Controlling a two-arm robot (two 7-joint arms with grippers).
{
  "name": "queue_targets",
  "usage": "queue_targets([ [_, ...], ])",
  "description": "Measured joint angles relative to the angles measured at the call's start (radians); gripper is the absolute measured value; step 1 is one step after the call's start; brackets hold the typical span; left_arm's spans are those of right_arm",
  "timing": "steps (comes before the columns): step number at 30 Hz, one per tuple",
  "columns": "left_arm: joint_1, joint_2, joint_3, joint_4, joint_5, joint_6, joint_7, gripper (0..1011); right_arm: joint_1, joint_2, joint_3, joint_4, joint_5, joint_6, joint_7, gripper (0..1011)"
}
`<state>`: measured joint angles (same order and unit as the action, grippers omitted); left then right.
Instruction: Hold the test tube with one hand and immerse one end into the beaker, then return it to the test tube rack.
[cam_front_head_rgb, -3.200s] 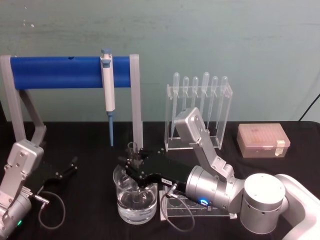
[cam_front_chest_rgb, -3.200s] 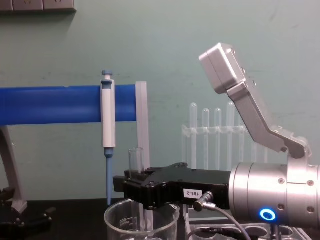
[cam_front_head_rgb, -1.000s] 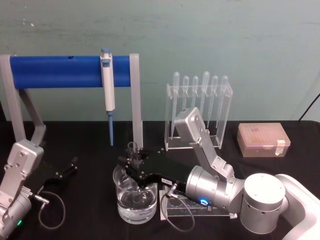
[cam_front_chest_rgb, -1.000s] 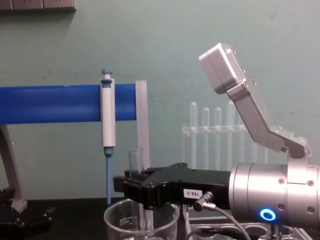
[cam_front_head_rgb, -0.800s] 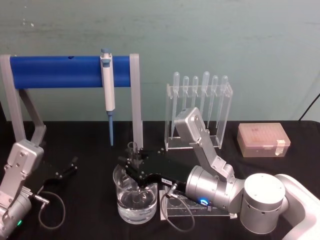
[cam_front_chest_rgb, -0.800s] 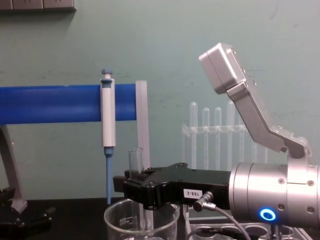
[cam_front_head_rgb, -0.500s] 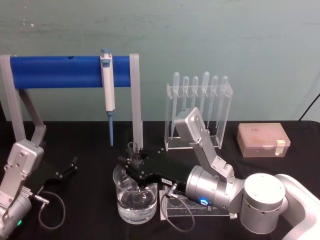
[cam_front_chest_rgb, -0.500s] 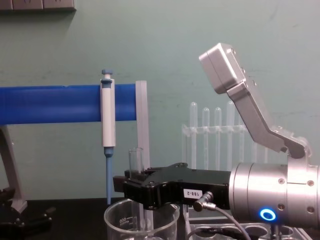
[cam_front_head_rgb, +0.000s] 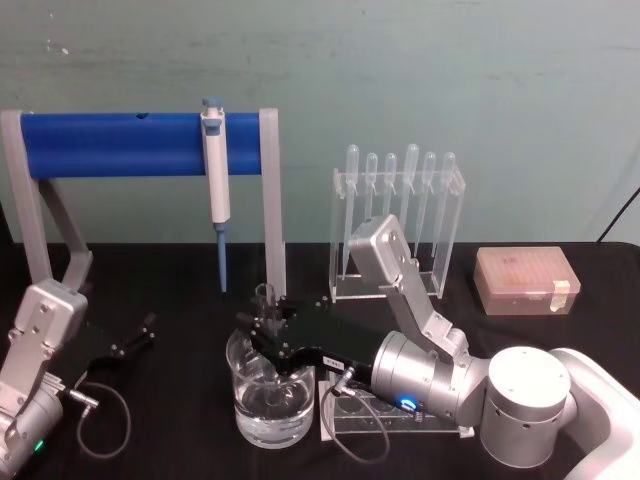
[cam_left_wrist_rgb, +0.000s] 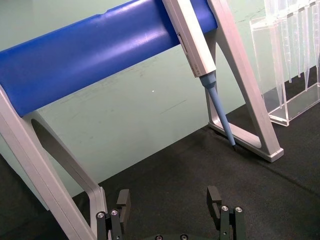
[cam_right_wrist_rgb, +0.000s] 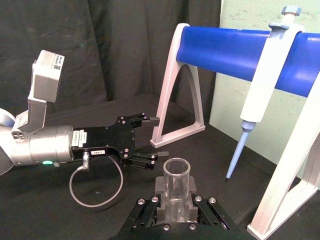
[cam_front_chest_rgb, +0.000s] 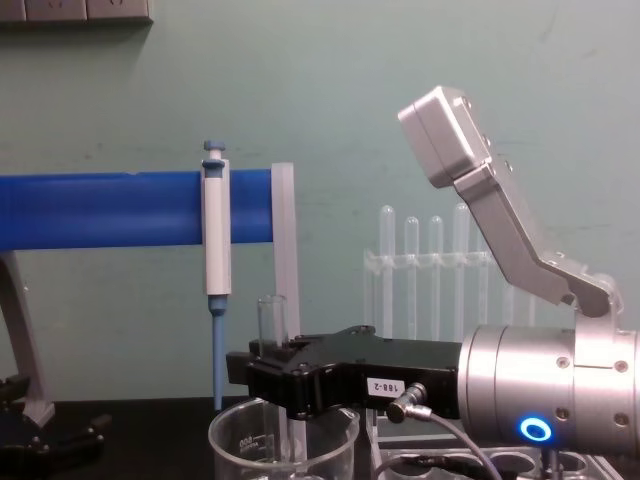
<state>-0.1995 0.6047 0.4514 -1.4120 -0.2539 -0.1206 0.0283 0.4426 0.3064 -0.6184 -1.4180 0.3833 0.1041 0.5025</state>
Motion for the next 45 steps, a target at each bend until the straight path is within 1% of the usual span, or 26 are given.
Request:
queue_targets([
  [14,0.0,0.0,0.0,0.0,0.0,0.0,0.0,1000,0.0,-0.001,0.001,0.0,0.0,0.0,0.001,224],
  [19,0.0,0.0,0.0,0.0,0.0,0.0,0.0,1000,0.004,0.001,0.003,-0.018,-0.003,0.007,0.01,224],
  [25,0.0,0.0,0.0,0.0,0.0,0.0,0.0,1000,0.026,0.017,0.006,-0.083,-0.006,0.047,0.017,224],
  [31,0.0,0.0,0.0,0.0,0.0,0.0,0.0,1000,0.045,0.042,0.021,-0.165,-0.006,0.081,0.013,224],
  [38,0.0,0.0,0.0,0.0,0.0,0.0,0.0,1000,0.045,0.079,0.058,-0.258,0.019,0.112,-0.008,224],
  [40,0.0,0.0,0.0,0.0,0.0,0.0,0.0,1000,0.036,0.097,0.073,-0.29,0.027,0.122,-0.021,224],
  [41,0.0,0.0,0.0,0.0,0.0,0.0,0.0,1000,0.027,0.112,0.087,-0.313,0.034,0.128,-0.031,224],
  [44,0.0,0.0,0.0,0.0,0.0,0.0,0.0,1000,0.008,0.137,0.11,-0.347,0.041,0.133,-0.047,224],
  [45,0.0,0.0,0.0,0.0,0.0,0.0,0.0,1000,-0.006,0.156,0.126,-0.369,0.046,0.136,-0.058,224],
])
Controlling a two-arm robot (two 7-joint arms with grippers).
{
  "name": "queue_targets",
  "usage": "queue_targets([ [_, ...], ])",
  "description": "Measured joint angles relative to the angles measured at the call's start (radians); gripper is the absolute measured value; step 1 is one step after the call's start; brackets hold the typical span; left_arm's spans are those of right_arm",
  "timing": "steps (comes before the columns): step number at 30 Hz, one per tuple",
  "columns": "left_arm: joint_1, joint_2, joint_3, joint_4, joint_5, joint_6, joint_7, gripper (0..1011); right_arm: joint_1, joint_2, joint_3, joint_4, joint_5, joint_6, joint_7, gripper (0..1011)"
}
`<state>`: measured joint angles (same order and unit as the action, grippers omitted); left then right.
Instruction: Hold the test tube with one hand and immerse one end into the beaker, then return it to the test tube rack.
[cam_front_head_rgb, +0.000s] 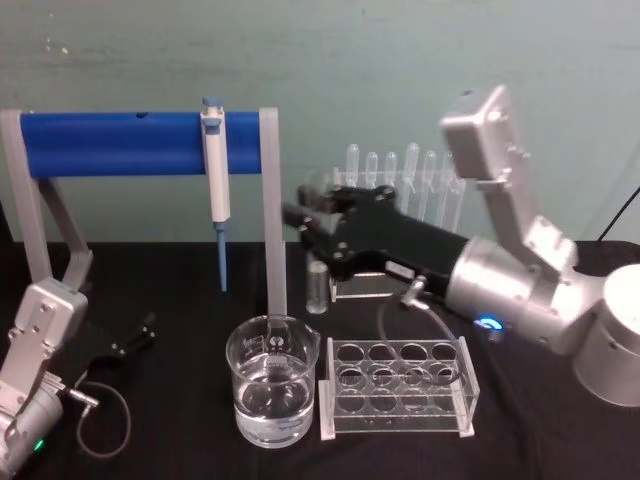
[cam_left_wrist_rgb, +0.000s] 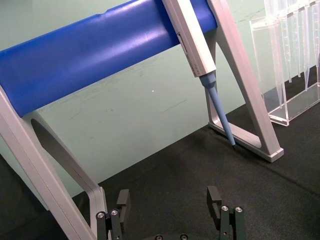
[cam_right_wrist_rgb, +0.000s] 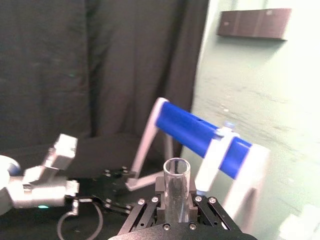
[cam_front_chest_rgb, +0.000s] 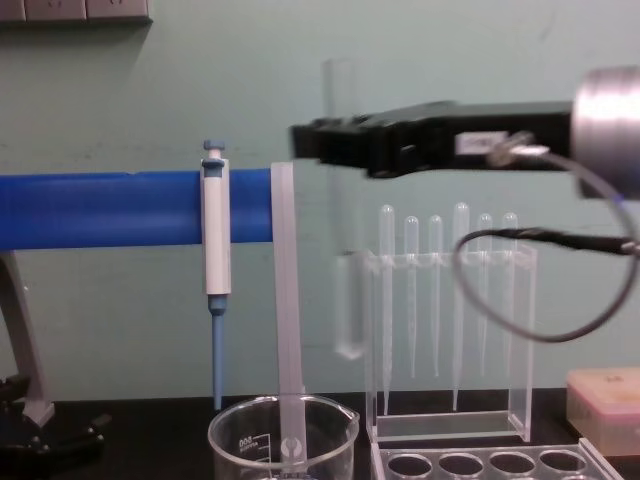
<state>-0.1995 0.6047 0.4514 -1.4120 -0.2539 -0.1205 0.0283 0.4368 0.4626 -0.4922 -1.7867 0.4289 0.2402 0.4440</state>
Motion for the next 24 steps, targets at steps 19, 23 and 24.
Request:
queue_targets([
  [19,0.0,0.0,0.0,0.0,0.0,0.0,0.0,1000,-0.136,0.057,0.072,0.015,0.017,-0.004,-0.064,224],
  [23,0.0,0.0,0.0,0.0,0.0,0.0,0.0,1000,-0.145,0.052,0.073,0.022,0.015,-0.001,-0.066,224],
  [24,0.0,0.0,0.0,0.0,0.0,0.0,0.0,1000,-0.148,0.052,0.073,0.022,0.015,-0.001,-0.067,224],
])
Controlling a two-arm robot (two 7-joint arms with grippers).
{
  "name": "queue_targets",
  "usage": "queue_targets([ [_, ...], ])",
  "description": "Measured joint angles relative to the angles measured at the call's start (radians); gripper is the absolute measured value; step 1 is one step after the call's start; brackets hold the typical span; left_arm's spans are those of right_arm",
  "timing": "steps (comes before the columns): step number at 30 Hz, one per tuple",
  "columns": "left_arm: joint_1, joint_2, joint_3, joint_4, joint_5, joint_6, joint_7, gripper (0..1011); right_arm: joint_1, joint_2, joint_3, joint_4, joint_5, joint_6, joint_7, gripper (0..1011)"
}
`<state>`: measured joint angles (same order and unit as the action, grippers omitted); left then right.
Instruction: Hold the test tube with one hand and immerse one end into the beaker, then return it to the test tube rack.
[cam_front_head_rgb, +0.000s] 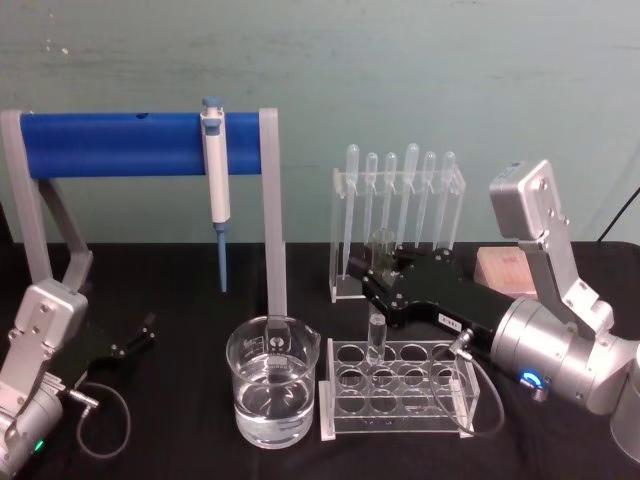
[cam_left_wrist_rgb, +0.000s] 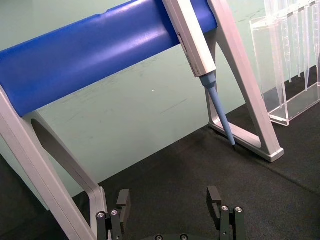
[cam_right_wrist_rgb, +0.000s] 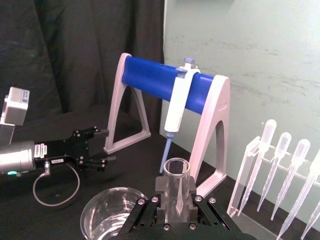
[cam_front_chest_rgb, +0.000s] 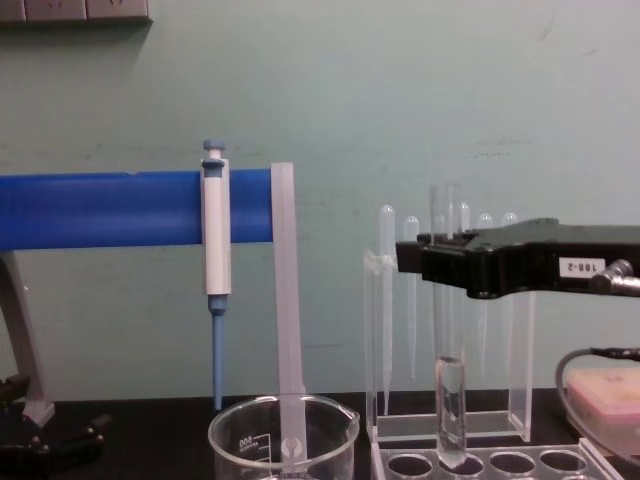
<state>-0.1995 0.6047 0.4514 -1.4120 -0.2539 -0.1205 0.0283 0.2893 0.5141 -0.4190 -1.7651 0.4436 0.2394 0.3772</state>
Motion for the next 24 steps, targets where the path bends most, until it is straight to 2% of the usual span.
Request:
queue_targets([
  [11,0.0,0.0,0.0,0.0,0.0,0.0,0.0,1000,-0.033,0.007,0.016,-0.033,-0.01,0.027,-0.021,224],
  [24,0.0,0.0,0.0,0.0,0.0,0.0,0.0,1000,-0.061,0.0,0.024,-0.015,-0.02,0.019,-0.023,224],
])
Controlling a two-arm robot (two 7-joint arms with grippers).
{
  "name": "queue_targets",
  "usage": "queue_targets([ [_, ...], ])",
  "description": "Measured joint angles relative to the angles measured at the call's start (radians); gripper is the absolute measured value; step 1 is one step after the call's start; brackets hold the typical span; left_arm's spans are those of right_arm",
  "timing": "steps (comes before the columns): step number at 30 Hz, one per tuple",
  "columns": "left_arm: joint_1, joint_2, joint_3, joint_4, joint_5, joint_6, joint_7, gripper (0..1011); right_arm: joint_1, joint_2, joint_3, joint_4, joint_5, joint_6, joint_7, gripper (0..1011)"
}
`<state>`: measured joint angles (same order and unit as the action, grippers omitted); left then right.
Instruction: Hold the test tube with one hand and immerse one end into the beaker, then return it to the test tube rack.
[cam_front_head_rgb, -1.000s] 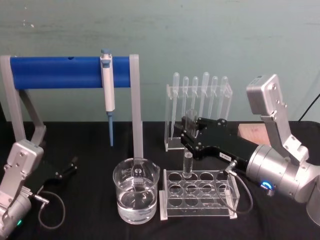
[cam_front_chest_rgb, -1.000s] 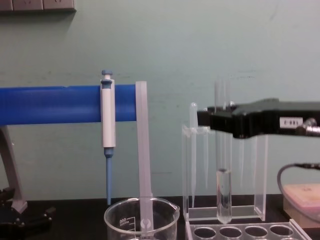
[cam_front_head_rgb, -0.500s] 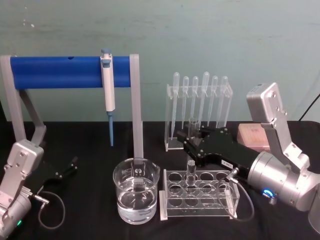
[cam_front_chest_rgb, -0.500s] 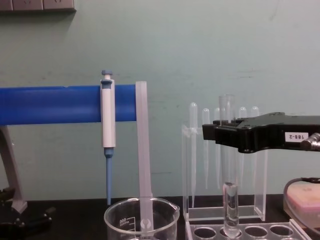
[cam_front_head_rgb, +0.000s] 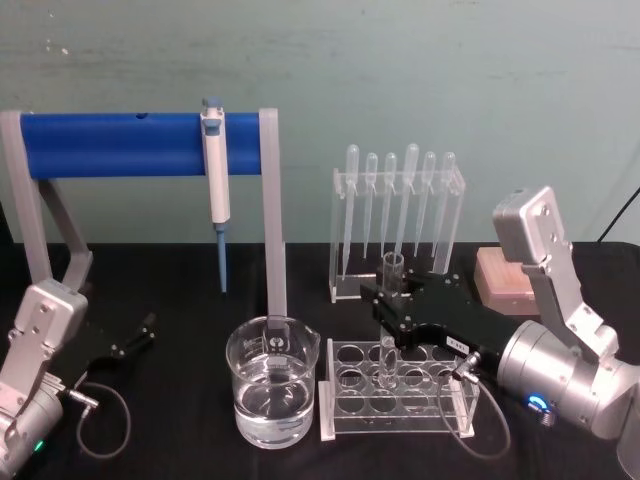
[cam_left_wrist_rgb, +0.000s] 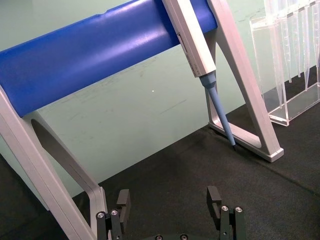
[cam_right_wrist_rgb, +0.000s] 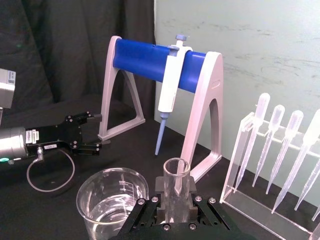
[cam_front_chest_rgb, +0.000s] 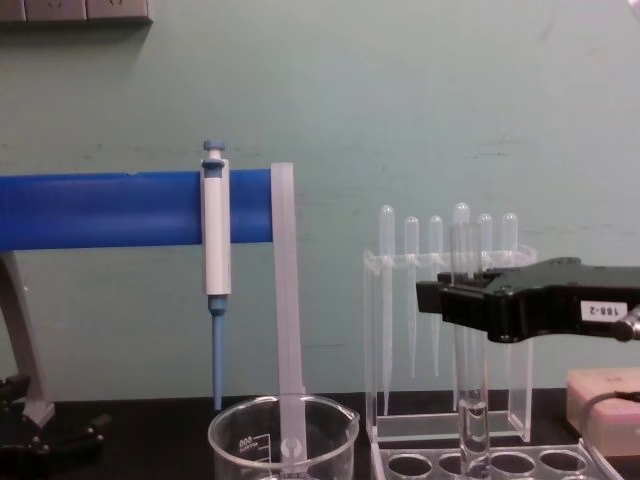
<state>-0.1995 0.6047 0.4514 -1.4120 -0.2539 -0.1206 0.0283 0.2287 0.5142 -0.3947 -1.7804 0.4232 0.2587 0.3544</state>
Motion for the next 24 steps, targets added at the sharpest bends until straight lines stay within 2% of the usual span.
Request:
queue_targets([
  [9,0.0,0.0,0.0,0.0,0.0,0.0,0.0,1000,-0.02,-0.016,-0.002,0.042,-0.013,-0.05,0.01,224],
  [24,0.0,0.0,0.0,0.0,0.0,0.0,0.0,1000,-0.024,-0.039,-0.019,0.1,-0.042,-0.079,0.03,224],
])
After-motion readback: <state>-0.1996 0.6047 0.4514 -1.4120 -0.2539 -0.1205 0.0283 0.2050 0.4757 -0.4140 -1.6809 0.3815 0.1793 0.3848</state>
